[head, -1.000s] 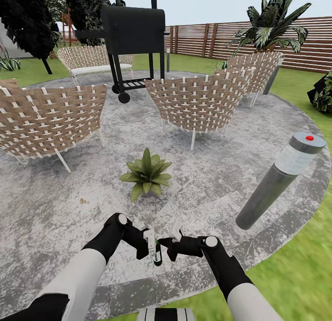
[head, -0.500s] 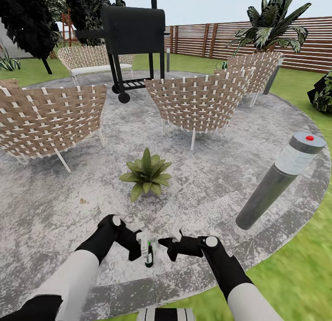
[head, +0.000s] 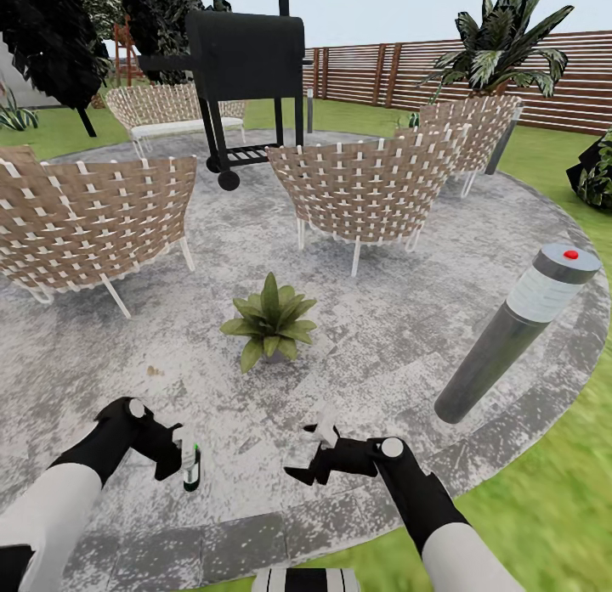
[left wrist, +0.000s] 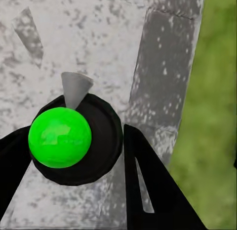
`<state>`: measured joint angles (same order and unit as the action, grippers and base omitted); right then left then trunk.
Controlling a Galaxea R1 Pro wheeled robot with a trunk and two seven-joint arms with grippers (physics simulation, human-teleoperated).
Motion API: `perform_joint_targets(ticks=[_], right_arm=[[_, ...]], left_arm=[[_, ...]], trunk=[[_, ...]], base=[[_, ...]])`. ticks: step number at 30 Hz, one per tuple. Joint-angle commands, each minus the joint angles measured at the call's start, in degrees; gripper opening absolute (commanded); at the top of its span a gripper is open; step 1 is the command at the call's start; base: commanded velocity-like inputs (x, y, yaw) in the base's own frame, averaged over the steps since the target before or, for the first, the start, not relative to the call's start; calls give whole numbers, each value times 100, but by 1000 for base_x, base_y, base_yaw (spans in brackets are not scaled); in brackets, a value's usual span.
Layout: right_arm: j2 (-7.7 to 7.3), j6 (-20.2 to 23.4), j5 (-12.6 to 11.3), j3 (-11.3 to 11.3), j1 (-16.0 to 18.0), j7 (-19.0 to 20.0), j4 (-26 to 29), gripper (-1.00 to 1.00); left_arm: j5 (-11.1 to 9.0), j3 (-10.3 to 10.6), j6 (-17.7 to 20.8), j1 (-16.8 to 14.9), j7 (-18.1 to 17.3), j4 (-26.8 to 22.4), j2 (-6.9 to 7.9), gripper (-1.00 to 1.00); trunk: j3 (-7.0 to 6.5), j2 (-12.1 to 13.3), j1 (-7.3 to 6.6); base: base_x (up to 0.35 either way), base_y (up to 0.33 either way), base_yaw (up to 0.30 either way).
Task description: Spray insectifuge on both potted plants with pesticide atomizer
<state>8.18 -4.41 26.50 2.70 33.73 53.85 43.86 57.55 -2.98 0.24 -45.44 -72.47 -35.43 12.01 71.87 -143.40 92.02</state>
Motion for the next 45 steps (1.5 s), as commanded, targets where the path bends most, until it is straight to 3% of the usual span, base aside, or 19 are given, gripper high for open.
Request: perform_joint_targets(ticks=[1,3,6,7,9,10,12,14,17,20,23,25,27,28,30,32,34,36,45], right_arm=[[-33,-53,61,-28,2,-12,-82,100],[-151,-57,59,-41,2,-100,-231,100],[-425,-68,49,-48,-1,-871,-547,100],[-508,-75,40,-49,-4,-1394,-799,100],[-561,-82,29,-50,-6,-2188,-1211,100],[-576,-93,23,-50,-6,-2839,-1541,100],[-578,-184,0,-50,-7,-3935,-2092,100],[-561,-498,-15,-46,-7,-4830,-2610,100],[-545,-1027,-26,-48,-7,-5658,-3271,100],[-548,-1233,-201,-92,-9,-6112,-3739,100],[-586,-1272,-849,-156,-16,-6274,-3903,100],[-628,-1279,-1131,-168,-22,-6303,-3933,100],[-712,-1287,-1228,-172,-29,-6308,-3942,100],[-748,-1292,-1256,-172,-31,-6308,-3944,100],[-801,-1297,-1277,-173,-32,-6308,-3946,100],[-885,-1299,-1283,-173,-33,-6304,-3946,100],[-1005,-1294,-1289,-173,-33,-6301,-3949,100],[-1079,-1292,-1291,-173,-38,-6304,-3953,100],[-1128,-1296,-1287,-173,-124,-6324,-4151,100]], left_arm=[[25,-182,21,-1,0,-24,17,-100],[23,-561,39,-4,23,-39,-3,-100],[21,-1363,58,-7,203,-54,-36,-100],[16,-1652,75,-8,351,-54,-52,-100],[11,-1946,152,-11,526,-57,-109,-100],[-14,-2143,304,-14,620,-60,-167,-100],[-149,-2396,670,-29,723,-66,-233,-100],[-352,-2493,1055,-56,764,-68,-261,-100],[-540,-2515,1662,-79,766,-69,-311,-100],[-555,-2480,2325,-97,762,-71,-430,-100],[-520,-2399,2988,-115,763,-77,-523,-100],[-512,-2169,3478,-135,760,-130,-542,-100],[-503,-1663,3808,-150,741,-308,-543,-100],[-495,-1268,3943,-133,733,-415,-543,-100],[-497,-716,4319,-125,718,-582,-536,-100],[-505,-487,4771,-141,712,-728,-529,-100],[-518,-368,5209,-174,703,-895,-535,-100],[-524,-282,5402,-191,700,-1054,-554,-100],[-514,0,5618,-210,70,-1220,-684,-100]], trunk=[[4,-2,-1],[4,-2,-1],[4,-2,-1],[4,-2,-1],[4,-2,-1],[4,-2,-1],[4,-2,-1],[4,-2,-1],[4,-2,-1],[4,-2,-1],[4,-2,-1],[4,-2,-1],[4,-2,-1],[4,-2,-1],[4,-2,-1],[4,-2,-1],[4,-2,-1],[4,-2,-1],[4,-2,-1]], base=[[0,0,0],[0,0,0],[0,0,0],[0,0,0],[0,0,0],[0,0,0],[0,0,0],[0,0,0],[0,0,0],[0,0,0],[0,0,0],[0,0,0],[0,0,0],[0,0,0],[0,0,0],[0,0,0],[0,0,0],[0,0,0],[233,-109,0]])
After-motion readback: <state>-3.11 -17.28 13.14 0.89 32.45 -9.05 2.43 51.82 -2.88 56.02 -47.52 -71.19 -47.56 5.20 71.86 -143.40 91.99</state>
